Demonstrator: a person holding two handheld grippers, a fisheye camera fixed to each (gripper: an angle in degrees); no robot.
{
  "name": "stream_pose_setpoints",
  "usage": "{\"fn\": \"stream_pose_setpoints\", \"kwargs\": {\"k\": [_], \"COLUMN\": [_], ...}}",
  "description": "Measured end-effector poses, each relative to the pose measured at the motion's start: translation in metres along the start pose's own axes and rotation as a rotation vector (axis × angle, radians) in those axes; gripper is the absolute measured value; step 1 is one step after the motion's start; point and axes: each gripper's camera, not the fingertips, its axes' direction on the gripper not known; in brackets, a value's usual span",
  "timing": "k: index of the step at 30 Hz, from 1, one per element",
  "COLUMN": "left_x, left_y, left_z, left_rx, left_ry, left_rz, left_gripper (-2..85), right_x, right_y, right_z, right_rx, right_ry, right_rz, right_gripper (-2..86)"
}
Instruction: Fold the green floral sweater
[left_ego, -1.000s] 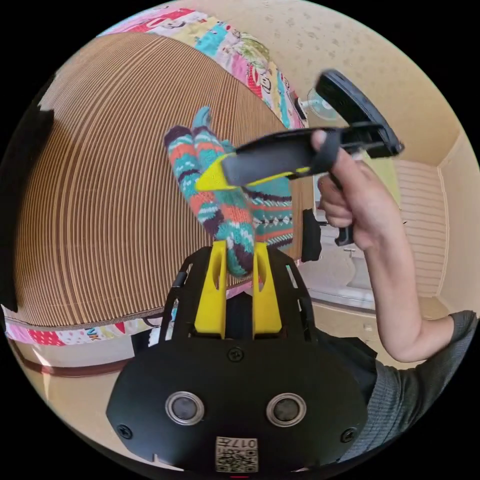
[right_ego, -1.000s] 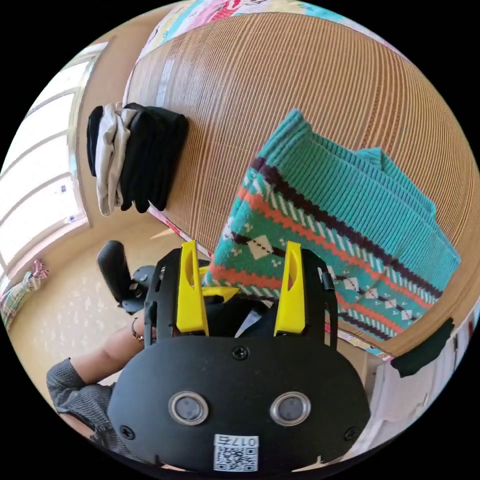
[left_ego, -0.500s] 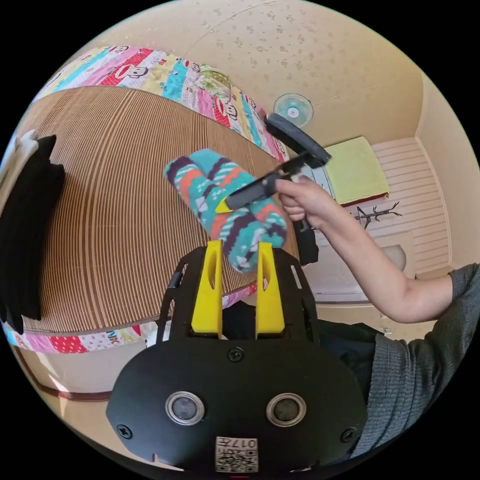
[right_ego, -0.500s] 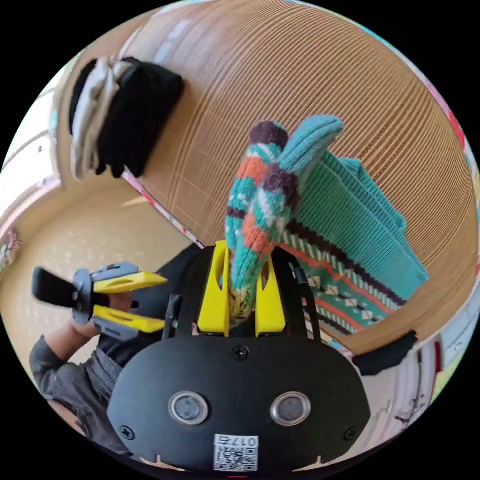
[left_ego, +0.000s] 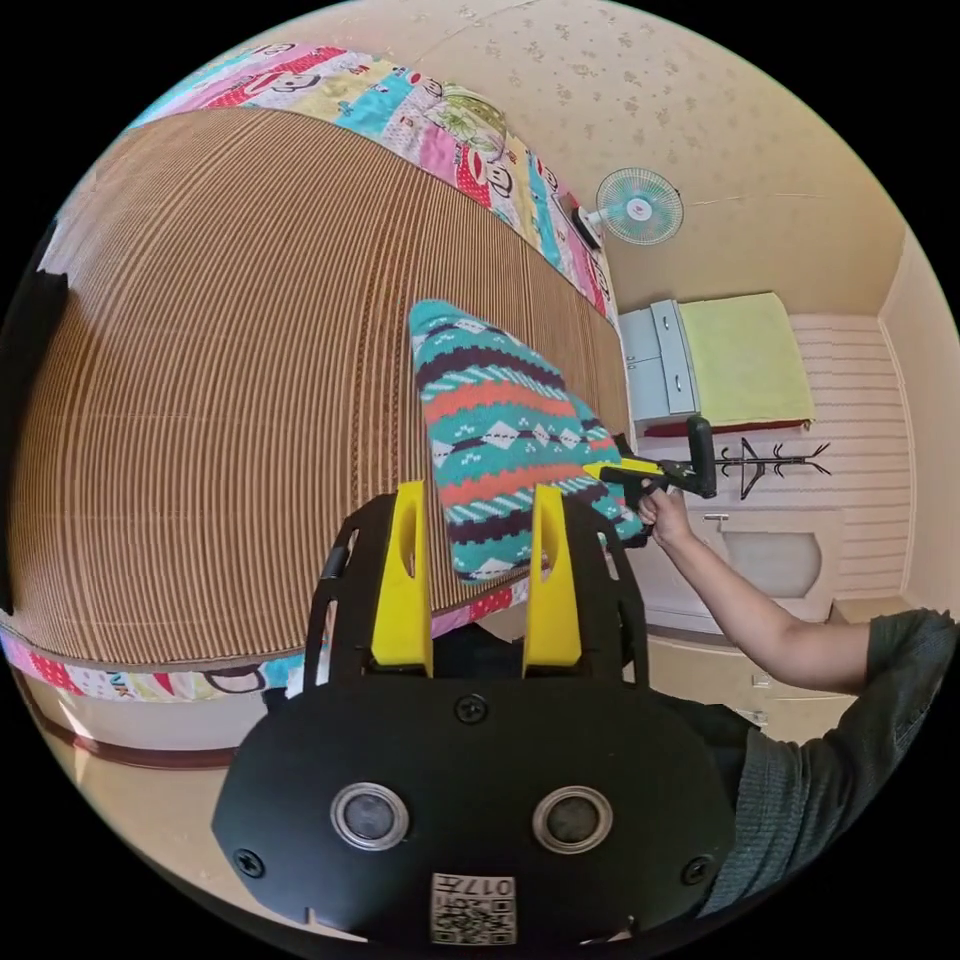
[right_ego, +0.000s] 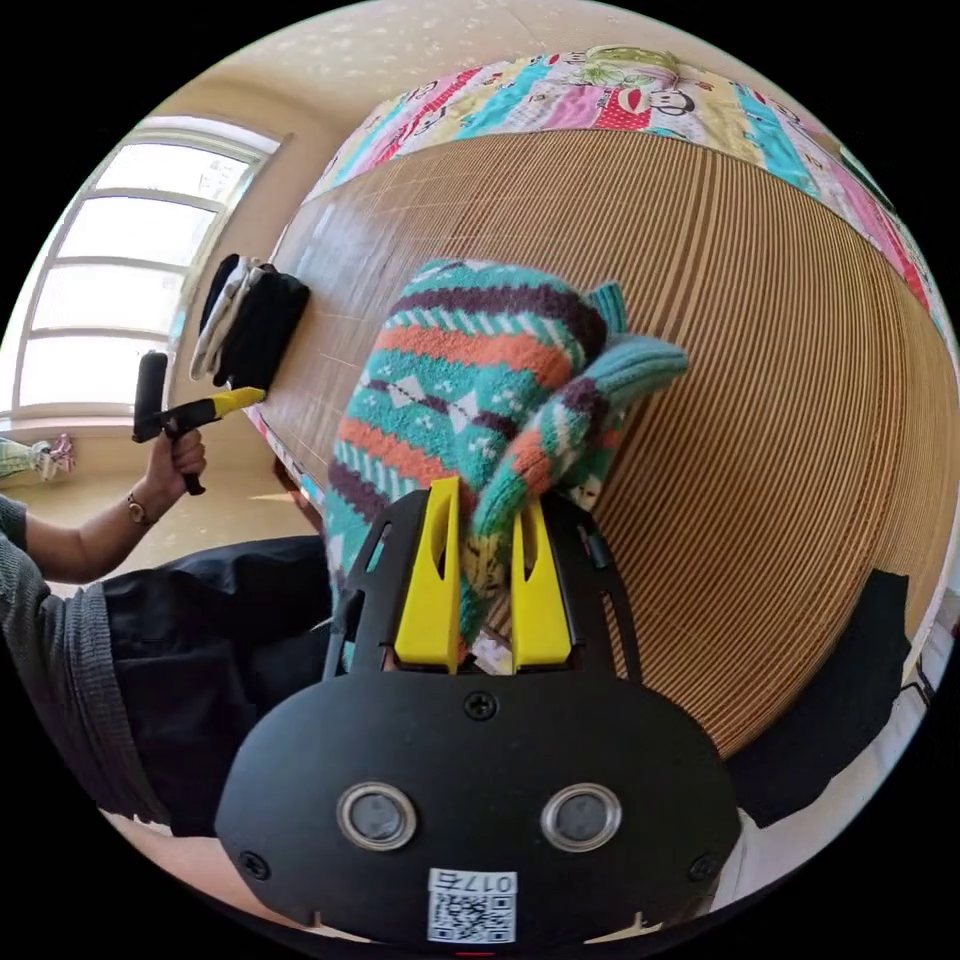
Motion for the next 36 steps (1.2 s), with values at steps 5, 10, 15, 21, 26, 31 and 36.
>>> {"fn": "stream_pose_setpoints", "kwargs": {"k": [5,10,15,21,26,31,36], "left_x": [0.022,0.018,-0.005,-0.035,-0.063,-0.067,-0.03], "left_y": [-0.03,-0.054,-0.069,-0.084,-0.108,-0.119,-0.12], "left_z": [0.084,0.119,0.147,0.154,0.185,0.197,0.184], "left_rx": [-0.051,-0.07,-0.116,-0.108,-0.196,-0.226,-0.311], "left_ry": [0.004,-0.012,-0.006,0.163,0.291,0.359,0.333], "left_rz": [-0.042,-0.079,-0.155,-0.16,-0.167,-0.184,-0.11], "left_gripper": [16.6,17.7,18.5,20.6,20.4,17.9,16.8], "right_x": [0.011,0.015,0.068,0.154,0.153,0.13,0.108], "right_y": [0.017,0.047,0.061,0.073,0.054,0.059,0.12], "right_z": [0.008,-0.018,-0.004,-0.021,0.022,0.052,0.027], "right_rx": [-0.01,0.096,0.018,0.126,-0.033,-0.109,0.003], "right_ry": [0.103,0.091,0.035,-0.522,-0.706,-0.754,-0.864], "right_rz": [-0.082,-0.104,0.064,0.2,0.147,0.24,0.242], "right_gripper": [7.3,7.9,10.4,22.7,24.9,15.1,13.0]}}
